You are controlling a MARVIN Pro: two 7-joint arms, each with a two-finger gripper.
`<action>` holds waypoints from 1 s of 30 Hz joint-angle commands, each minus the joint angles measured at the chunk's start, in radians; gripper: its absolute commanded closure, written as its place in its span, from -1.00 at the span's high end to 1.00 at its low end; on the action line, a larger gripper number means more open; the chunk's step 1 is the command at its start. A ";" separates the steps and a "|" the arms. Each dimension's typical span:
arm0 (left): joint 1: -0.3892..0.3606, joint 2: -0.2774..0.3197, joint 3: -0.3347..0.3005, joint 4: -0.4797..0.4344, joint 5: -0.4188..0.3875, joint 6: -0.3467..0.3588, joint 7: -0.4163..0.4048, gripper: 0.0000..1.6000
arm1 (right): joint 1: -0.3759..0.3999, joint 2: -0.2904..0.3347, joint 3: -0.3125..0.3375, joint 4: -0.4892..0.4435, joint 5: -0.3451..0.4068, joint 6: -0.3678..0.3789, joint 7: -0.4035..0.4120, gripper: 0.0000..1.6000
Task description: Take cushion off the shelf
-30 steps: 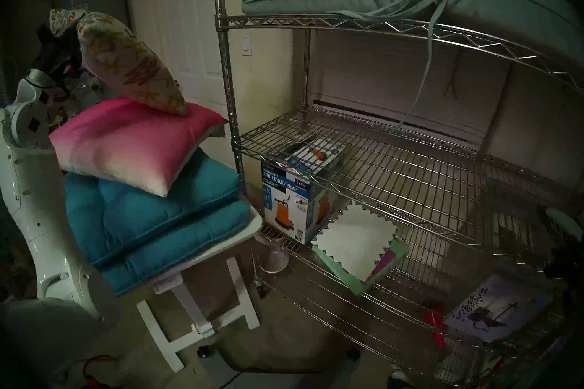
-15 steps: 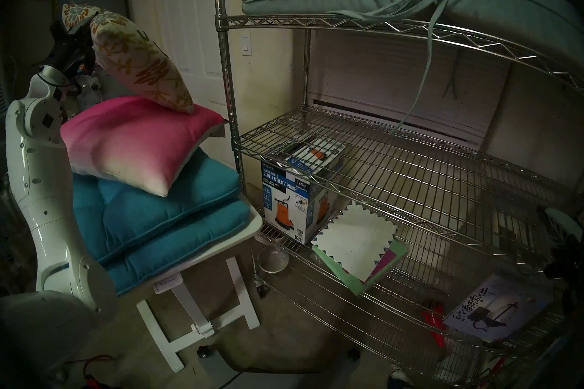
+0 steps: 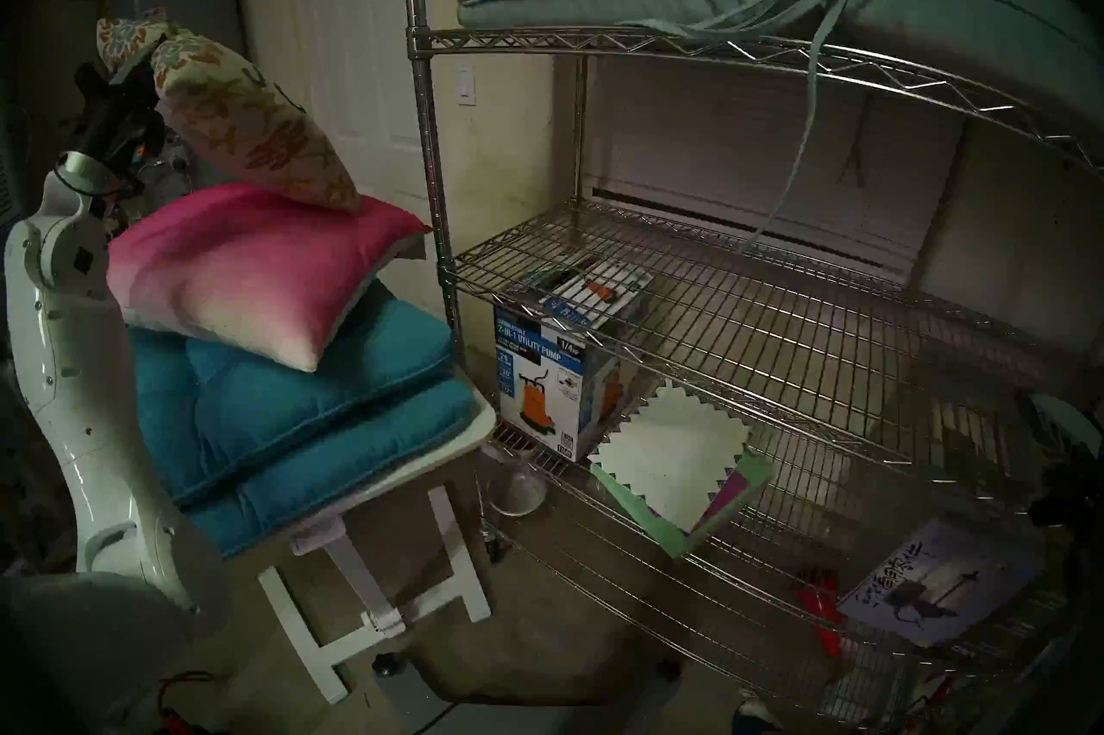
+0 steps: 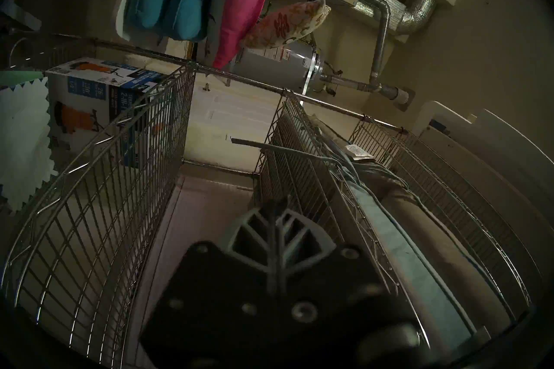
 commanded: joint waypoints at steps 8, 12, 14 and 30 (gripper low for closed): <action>0.202 -0.099 -0.135 -0.149 -0.060 -0.056 0.030 -1.00 | 0.000 0.000 0.004 -0.001 0.012 0.001 -0.072 -1.00; 0.259 -0.131 -0.169 -0.193 -0.080 -0.073 0.025 -1.00 | 0.000 0.000 0.004 0.000 0.011 0.001 -0.074 -1.00; 0.282 -0.148 -0.186 -0.216 -0.091 -0.081 0.021 -1.00 | 0.000 0.000 0.004 0.000 0.010 0.001 -0.076 -1.00; 0.386 -0.258 -0.300 -0.342 -0.212 -0.064 -0.076 -1.00 | 0.000 0.001 0.003 0.001 0.007 0.001 -0.083 -1.00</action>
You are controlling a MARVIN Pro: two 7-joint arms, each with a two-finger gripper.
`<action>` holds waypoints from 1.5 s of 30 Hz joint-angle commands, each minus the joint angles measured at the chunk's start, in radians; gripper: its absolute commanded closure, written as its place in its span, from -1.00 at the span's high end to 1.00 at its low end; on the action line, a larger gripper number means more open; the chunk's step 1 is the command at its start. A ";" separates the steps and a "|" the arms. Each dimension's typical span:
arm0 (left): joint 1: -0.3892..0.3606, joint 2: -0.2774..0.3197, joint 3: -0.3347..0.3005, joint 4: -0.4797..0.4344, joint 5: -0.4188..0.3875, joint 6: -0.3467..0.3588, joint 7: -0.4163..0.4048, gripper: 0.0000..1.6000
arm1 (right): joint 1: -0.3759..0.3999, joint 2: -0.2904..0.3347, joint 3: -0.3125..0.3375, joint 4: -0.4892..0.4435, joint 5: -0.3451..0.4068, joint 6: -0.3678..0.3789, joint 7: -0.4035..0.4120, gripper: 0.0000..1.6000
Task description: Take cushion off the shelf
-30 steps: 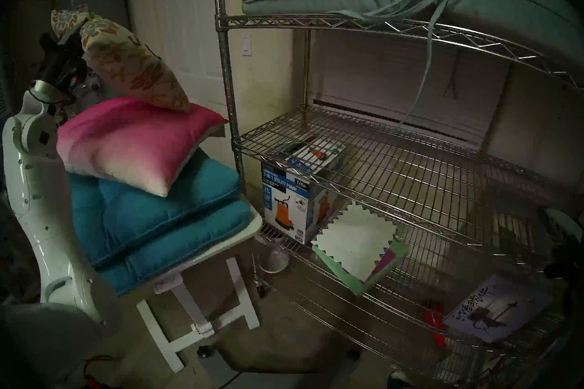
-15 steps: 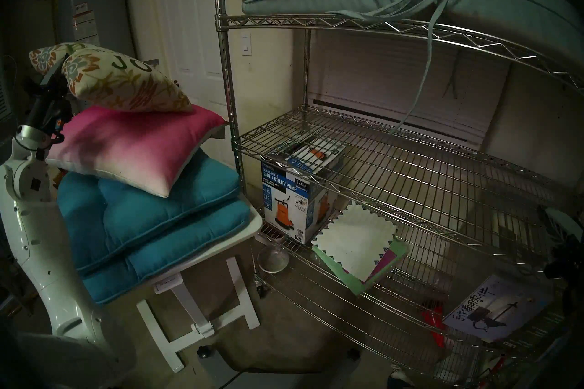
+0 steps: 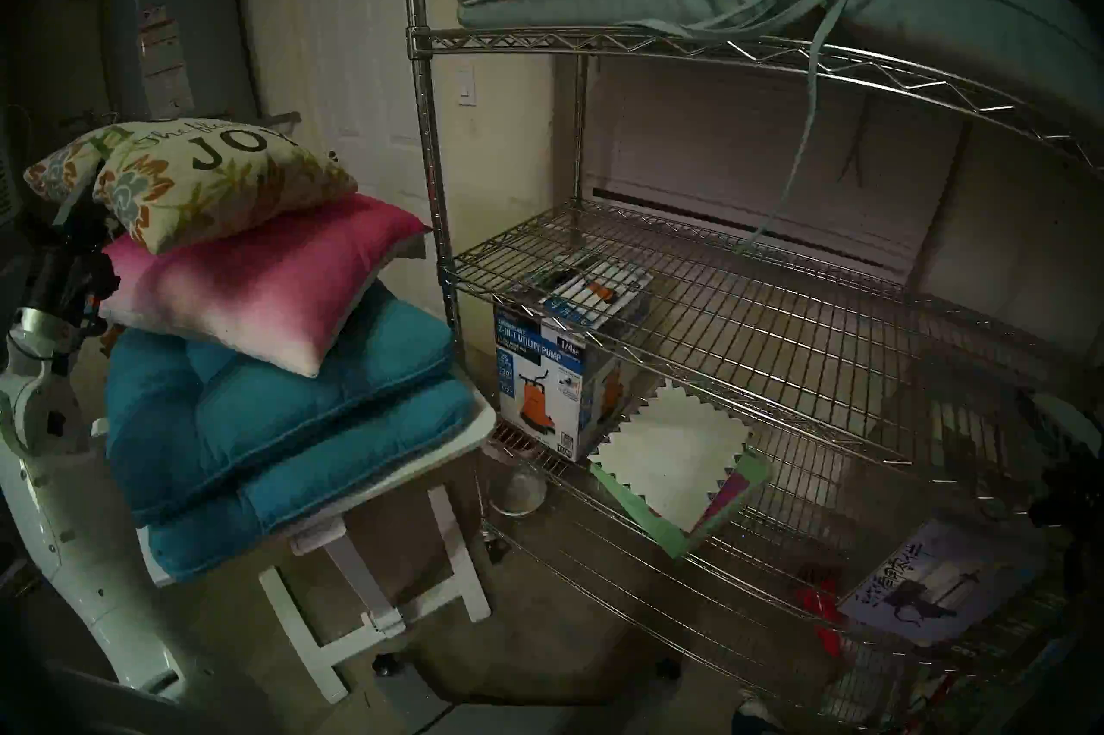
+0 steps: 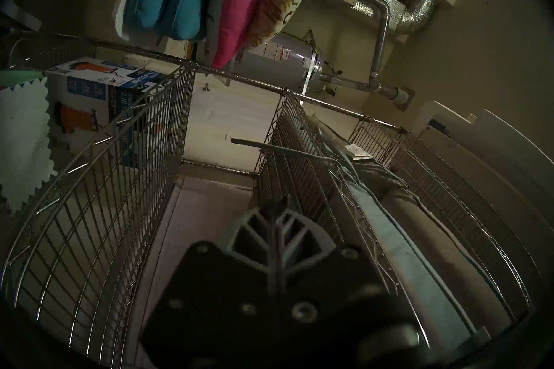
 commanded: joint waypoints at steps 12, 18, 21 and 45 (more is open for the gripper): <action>0.072 -0.081 -0.108 -0.098 -0.143 0.042 -0.116 -1.00 | 0.000 0.002 0.002 0.003 0.001 0.001 -0.092 -1.00; 0.088 -0.097 -0.120 -0.112 -0.168 0.043 -0.145 -1.00 | 0.000 0.002 0.002 0.003 -0.001 0.001 -0.093 -1.00; 0.090 -0.104 -0.123 -0.119 -0.178 0.049 -0.161 -1.00 | 0.000 0.002 0.002 0.003 -0.001 0.001 -0.093 -1.00; 0.077 -0.124 -0.127 -0.143 -0.194 0.075 -0.226 1.00 | 0.000 0.002 0.002 0.003 -0.002 0.001 -0.095 -1.00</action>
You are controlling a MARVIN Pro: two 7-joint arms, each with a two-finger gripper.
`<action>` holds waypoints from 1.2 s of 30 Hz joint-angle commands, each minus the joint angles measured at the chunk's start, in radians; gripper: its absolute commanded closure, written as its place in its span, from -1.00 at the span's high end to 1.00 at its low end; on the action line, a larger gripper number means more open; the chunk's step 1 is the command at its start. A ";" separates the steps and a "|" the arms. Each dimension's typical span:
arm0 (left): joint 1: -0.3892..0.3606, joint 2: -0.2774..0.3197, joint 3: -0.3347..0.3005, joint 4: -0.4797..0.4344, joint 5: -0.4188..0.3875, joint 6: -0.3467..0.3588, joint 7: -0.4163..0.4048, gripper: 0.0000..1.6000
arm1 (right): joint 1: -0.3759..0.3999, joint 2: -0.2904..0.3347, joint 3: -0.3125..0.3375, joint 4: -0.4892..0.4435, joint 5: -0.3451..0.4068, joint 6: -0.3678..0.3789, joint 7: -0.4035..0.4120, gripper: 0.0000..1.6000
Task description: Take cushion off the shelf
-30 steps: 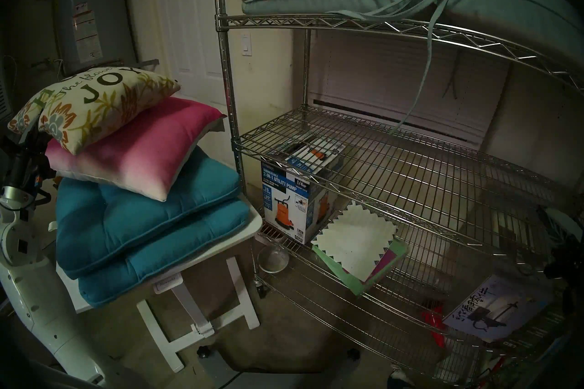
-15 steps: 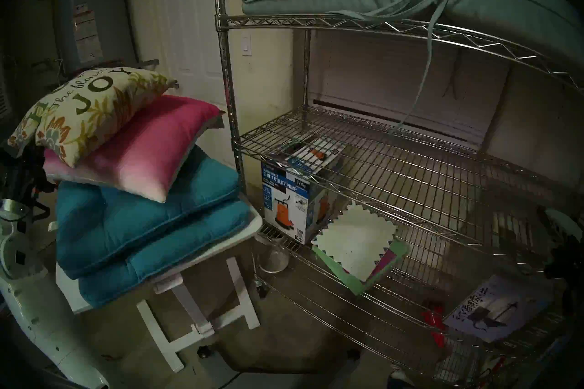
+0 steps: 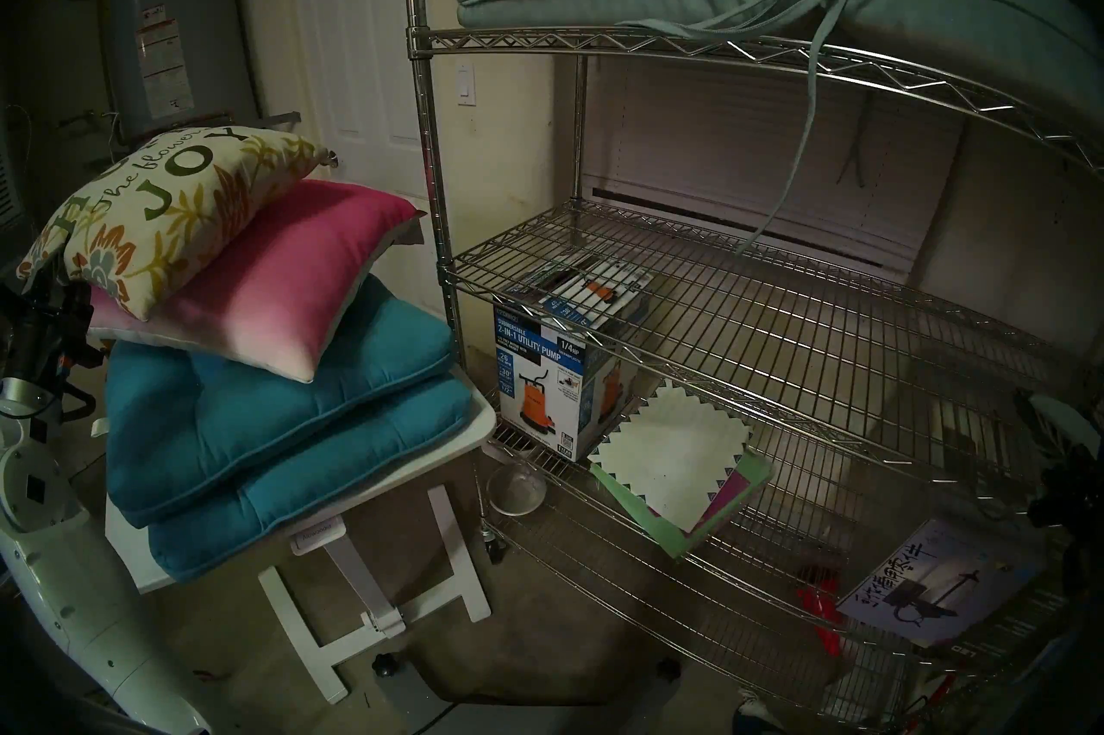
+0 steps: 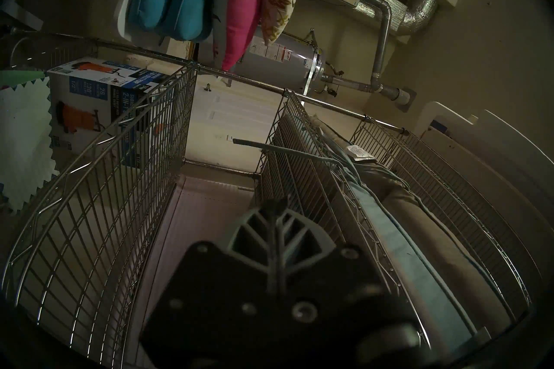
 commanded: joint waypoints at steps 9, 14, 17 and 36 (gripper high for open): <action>-0.011 0.003 0.019 -0.037 -0.003 0.004 -0.001 1.00 | 0.000 0.001 0.002 0.002 0.003 0.001 -0.097 -1.00; -0.009 0.000 0.023 -0.044 0.000 0.011 -0.004 1.00 | 0.000 0.001 0.002 0.002 0.003 0.001 -0.097 -1.00; -0.004 -0.006 0.026 -0.056 0.002 0.016 -0.010 1.00 | 0.000 0.001 0.002 0.002 0.003 0.001 -0.097 -1.00; 0.109 0.007 0.039 -0.138 -0.037 0.078 -0.051 1.00 | 0.000 0.001 0.003 0.002 0.005 0.001 -0.093 -1.00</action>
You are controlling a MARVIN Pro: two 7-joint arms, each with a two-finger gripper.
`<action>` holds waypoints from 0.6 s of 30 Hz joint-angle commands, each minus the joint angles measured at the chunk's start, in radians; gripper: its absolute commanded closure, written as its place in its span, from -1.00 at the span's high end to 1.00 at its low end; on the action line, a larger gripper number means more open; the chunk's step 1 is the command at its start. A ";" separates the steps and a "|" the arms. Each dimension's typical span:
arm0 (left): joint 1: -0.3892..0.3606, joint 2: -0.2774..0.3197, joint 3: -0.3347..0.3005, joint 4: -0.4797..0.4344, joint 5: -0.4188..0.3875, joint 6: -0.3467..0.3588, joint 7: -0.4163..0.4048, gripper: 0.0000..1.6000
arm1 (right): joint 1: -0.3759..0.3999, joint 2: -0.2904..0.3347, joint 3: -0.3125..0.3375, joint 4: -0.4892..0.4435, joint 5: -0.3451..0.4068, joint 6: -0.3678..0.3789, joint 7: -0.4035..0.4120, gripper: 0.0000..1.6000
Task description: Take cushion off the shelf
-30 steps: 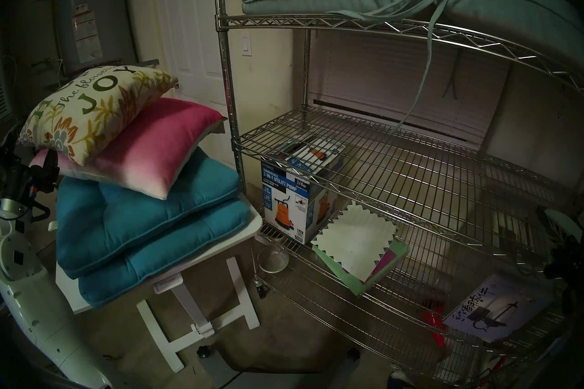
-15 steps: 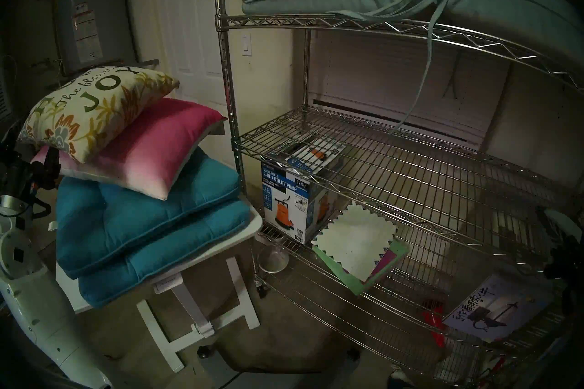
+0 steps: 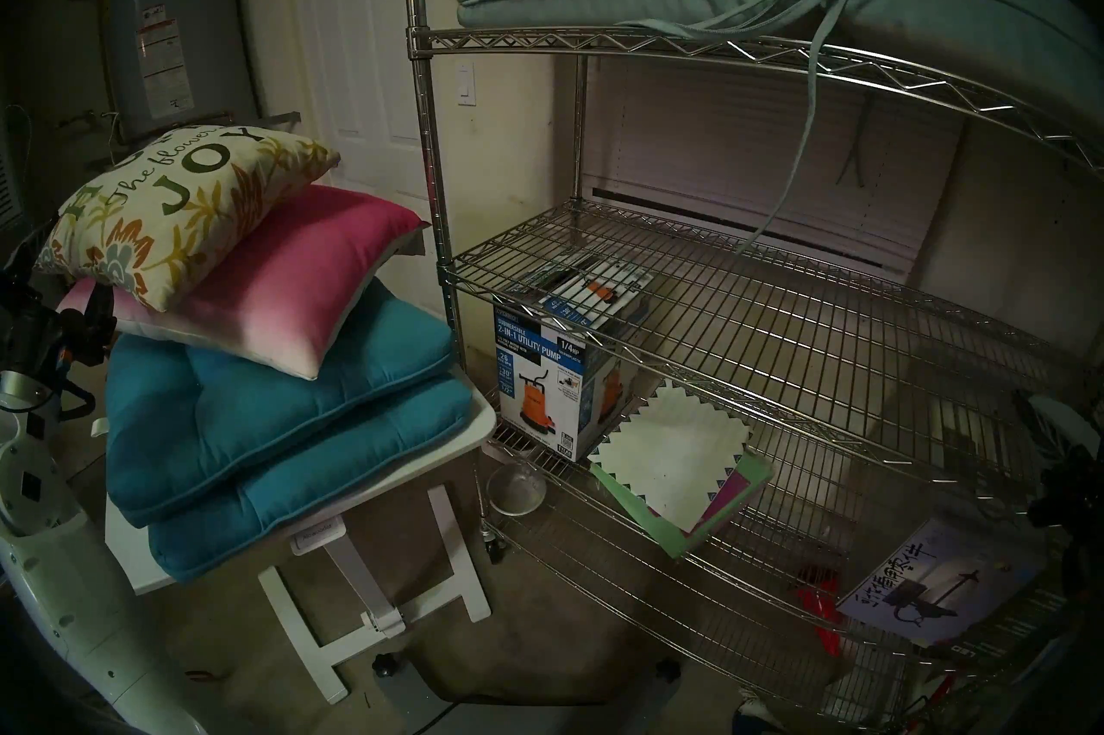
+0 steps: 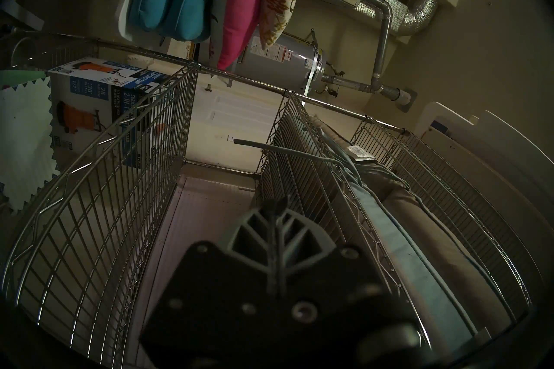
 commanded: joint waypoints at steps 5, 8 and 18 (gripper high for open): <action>0.096 0.011 0.012 -0.085 -0.049 0.037 -0.002 1.00 | 0.000 0.000 0.003 0.001 0.008 0.001 -0.091 -1.00; 0.117 0.010 0.017 -0.102 -0.057 0.049 -0.003 1.00 | 0.000 0.000 0.003 0.001 0.008 0.001 -0.091 -1.00; 0.209 0.001 0.038 -0.153 -0.080 0.093 0.007 1.00 | 0.000 0.000 0.003 0.001 0.007 0.001 -0.092 -1.00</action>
